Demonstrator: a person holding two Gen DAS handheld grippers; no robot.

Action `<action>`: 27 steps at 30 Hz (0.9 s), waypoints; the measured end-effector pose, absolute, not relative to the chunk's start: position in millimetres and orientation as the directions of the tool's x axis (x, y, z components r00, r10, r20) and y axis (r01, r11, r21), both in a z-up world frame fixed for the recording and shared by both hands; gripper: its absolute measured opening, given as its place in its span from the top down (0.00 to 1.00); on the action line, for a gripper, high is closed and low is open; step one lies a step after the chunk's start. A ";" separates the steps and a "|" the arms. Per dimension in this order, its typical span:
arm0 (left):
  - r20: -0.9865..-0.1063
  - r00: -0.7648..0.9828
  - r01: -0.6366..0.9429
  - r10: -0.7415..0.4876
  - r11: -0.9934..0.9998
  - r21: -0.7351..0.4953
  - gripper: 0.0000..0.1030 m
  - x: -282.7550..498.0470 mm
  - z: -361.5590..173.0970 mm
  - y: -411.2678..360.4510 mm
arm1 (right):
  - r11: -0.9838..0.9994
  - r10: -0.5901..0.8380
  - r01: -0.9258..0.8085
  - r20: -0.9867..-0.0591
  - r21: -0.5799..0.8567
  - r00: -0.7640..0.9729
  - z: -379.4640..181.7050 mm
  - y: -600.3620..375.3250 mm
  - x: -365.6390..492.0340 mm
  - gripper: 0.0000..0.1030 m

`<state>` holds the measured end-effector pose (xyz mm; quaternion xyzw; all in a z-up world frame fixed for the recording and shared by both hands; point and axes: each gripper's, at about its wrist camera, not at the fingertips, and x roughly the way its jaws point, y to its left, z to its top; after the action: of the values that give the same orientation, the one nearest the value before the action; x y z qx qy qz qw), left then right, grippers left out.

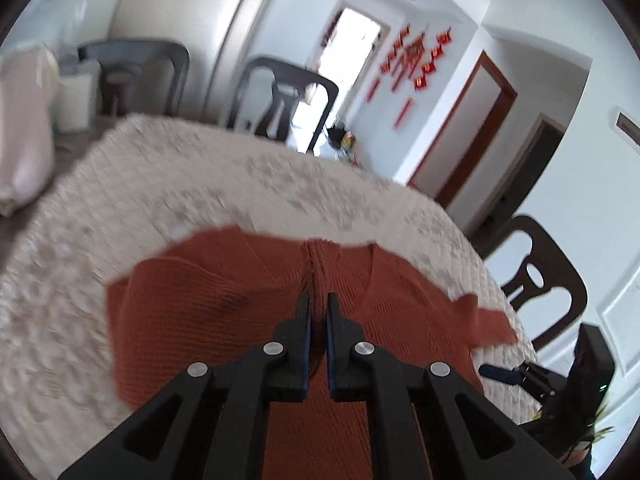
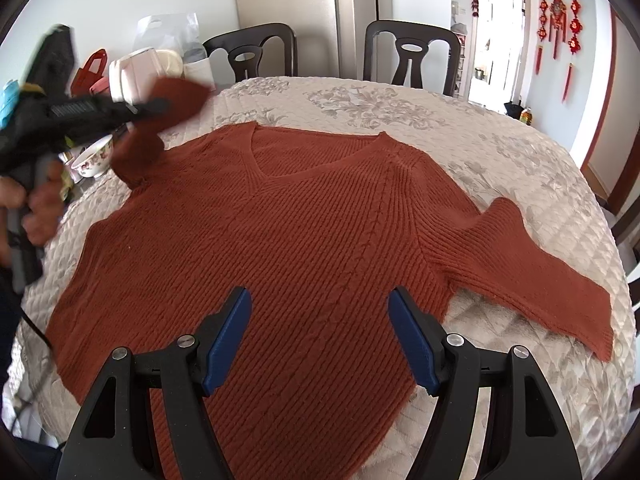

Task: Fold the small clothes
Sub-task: 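Carry the held sleeve across the sweater body with the left gripper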

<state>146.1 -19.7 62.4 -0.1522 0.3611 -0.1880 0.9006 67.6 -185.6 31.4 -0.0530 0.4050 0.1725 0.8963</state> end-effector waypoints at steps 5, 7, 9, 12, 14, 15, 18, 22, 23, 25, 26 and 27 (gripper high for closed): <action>-0.651 0.581 0.240 -0.489 0.867 -0.437 0.88 144.3 35.0 -37.9 | 0.935 0.271 -0.351 -0.739 0.049 0.617 38.8 -187.8 69.0 0.31; -0.633 0.590 0.250 -0.501 0.859 -0.446 0.76 133.7 42.2 -31.9 | 0.932 0.280 -0.359 -0.733 0.052 0.620 44.3 -186.1 70.4 0.31; -0.592 0.630 0.268 -0.502 0.857 -0.440 0.71 120.2 56.4 -21.9 | 0.926 0.303 -0.372 -0.726 0.070 0.617 49.7 -183.7 73.5 0.31; -0.559 0.680 0.260 -0.474 0.869 -0.420 0.70 103.9 74.1 -2.1 | 0.914 0.346 -0.390 -0.715 0.111 0.607 57.6 -176.3 80.9 0.31; -0.564 0.712 0.224 -0.418 0.897 -0.382 0.70 96.2 78.8 13.0 | 0.905 0.380 -0.397 -0.710 0.152 0.593 60.1 -170.4 88.6 0.31; -0.574 0.725 0.198 -0.380 0.914 -0.355 0.70 94.4 78.1 21.2 | 0.901 0.392 -0.401 -0.709 0.167 0.586 59.4 -167.7 92.1 0.31; -0.612 0.731 0.116 -0.300 0.940 -0.322 0.70 92.9 67.3 43.1 | 0.886 0.424 -0.417 -0.715 0.201 0.556 55.5 -153.1 108.0 0.41; -0.673 0.712 0.028 -0.201 0.966 -0.258 0.70 95.6 45.8 58.3 | 0.874 0.440 -0.425 -0.753 0.236 0.488 40.1 -131.6 133.7 0.52; -0.679 0.707 0.020 -0.196 0.966 -0.258 0.70 96.5 43.1 60.6 | 0.874 0.441 -0.420 -0.763 0.245 0.472 35.5 -128.6 139.5 0.52; -0.685 0.696 0.025 -0.217 0.960 -0.280 0.70 95.5 37.3 64.3 | 0.874 0.435 -0.418 -0.785 0.249 0.441 23.9 -119.6 152.5 0.56; -0.685 0.692 0.031 -0.227 0.958 -0.285 0.70 94.7 35.3 63.3 | 0.875 0.427 -0.417 -0.798 0.246 0.426 18.3 -115.1 158.0 0.60; -0.685 0.691 0.036 -0.230 0.958 -0.285 0.70 95.1 35.0 62.0 | 0.876 0.423 -0.415 -0.807 0.247 0.411 14.0 -112.4 162.0 0.72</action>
<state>95.1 62.0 35.0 -0.1255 0.3860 -0.0730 0.9110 162.0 -112.4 14.0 0.0041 0.4818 0.2493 0.8401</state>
